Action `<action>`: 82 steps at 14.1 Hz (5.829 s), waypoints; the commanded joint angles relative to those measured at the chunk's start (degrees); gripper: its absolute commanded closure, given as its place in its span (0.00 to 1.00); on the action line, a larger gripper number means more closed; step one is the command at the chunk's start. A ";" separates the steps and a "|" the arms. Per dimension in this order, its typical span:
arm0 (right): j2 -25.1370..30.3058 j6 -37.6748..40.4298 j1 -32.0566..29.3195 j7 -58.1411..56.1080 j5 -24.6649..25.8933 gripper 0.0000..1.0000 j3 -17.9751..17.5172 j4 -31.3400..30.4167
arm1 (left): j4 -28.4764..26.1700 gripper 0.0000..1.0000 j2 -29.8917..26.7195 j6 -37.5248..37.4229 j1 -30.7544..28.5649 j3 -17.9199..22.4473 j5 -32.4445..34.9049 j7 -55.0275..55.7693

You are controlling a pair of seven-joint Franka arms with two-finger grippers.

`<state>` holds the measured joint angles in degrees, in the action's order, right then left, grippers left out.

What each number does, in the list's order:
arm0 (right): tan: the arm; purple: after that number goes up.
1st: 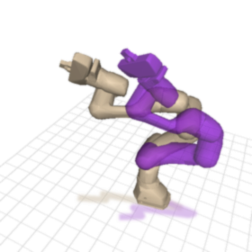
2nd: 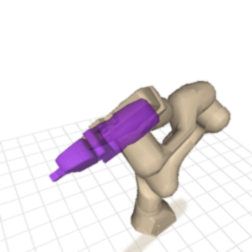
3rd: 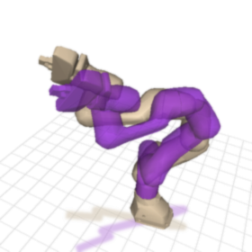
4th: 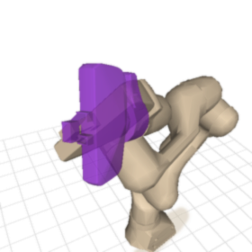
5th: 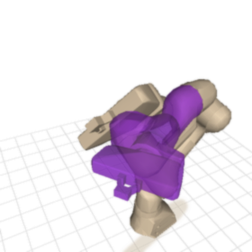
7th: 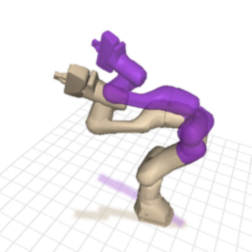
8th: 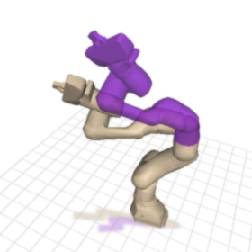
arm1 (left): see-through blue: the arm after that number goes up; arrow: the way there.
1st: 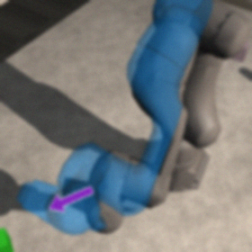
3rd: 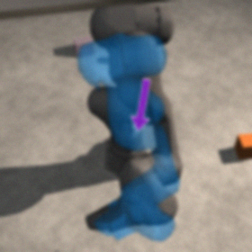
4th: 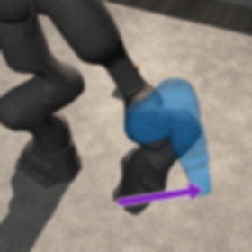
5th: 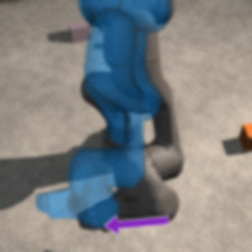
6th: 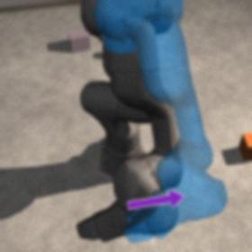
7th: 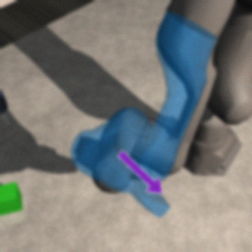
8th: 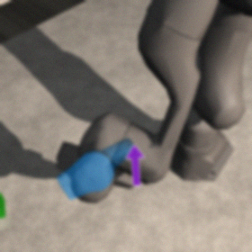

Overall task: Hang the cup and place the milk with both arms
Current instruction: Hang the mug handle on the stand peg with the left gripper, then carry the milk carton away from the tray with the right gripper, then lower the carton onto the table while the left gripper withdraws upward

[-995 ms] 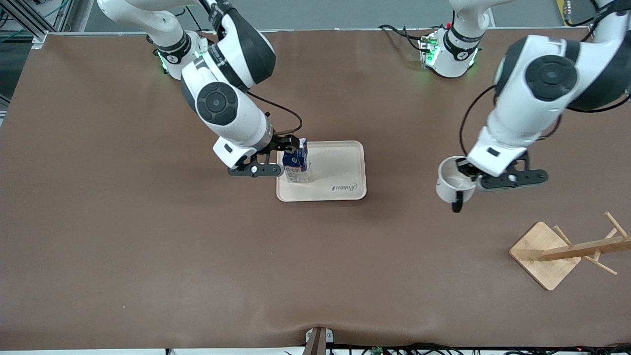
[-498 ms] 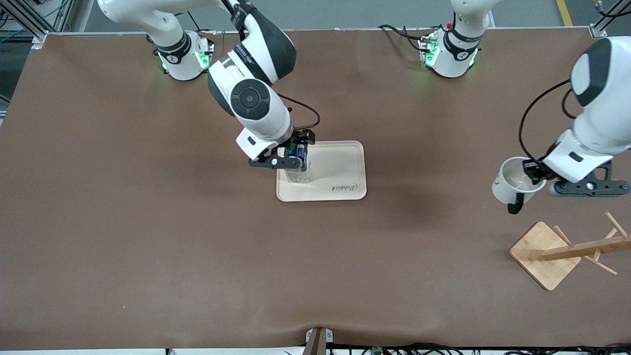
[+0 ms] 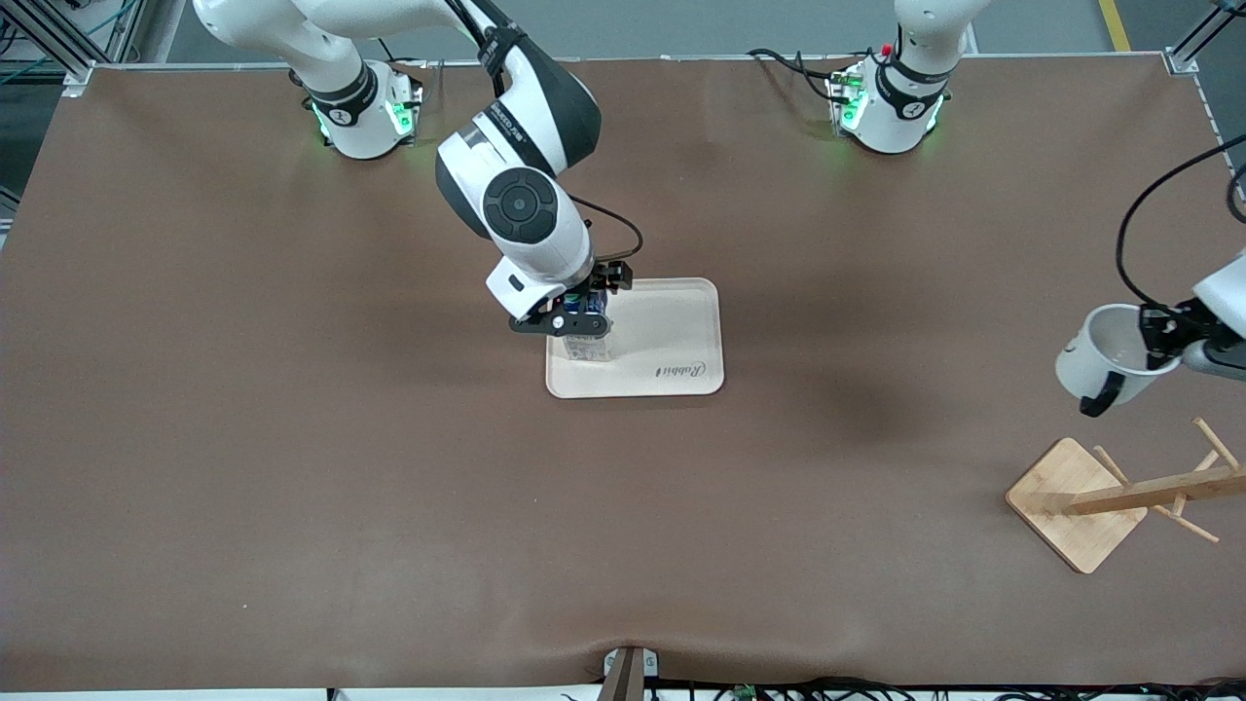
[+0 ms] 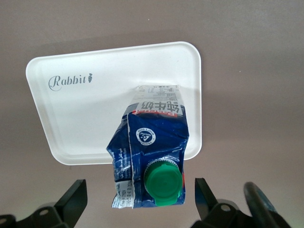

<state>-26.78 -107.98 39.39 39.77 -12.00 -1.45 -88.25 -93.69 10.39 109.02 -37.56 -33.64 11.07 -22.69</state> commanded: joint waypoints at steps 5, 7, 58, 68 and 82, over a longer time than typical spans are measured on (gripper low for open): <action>-0.29 -0.65 1.48 0.84 1.98 0.00 0.66 -1.05 | 5.80 1.00 5.69 -1.01 -4.97 -0.55 -0.79 -9.64; -1.16 -1.26 1.48 0.92 2.07 0.00 0.74 -1.05 | 6.15 1.00 7.10 -0.66 -6.11 -0.55 -0.79 -11.05; 15.71 -0.30 -47.12 -51.81 15.51 1.00 1.89 -27.32 | 11.08 0.00 -6.51 -22.63 11.41 3.01 -1.57 27.44; 15.53 -1.97 -47.21 -51.55 15.52 0.37 1.80 -29.43 | 3.69 0.00 -13.73 -22.63 32.20 25.82 -9.93 27.00; 15.89 0.23 -47.12 -51.37 15.43 0.00 1.54 -28.99 | 4.31 0.00 -11.27 -22.63 32.03 25.91 -8.96 27.00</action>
<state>-11.96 -108.33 -7.39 -11.81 2.33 0.60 -116.72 -89.31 -0.64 86.25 -5.84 -8.38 2.19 4.62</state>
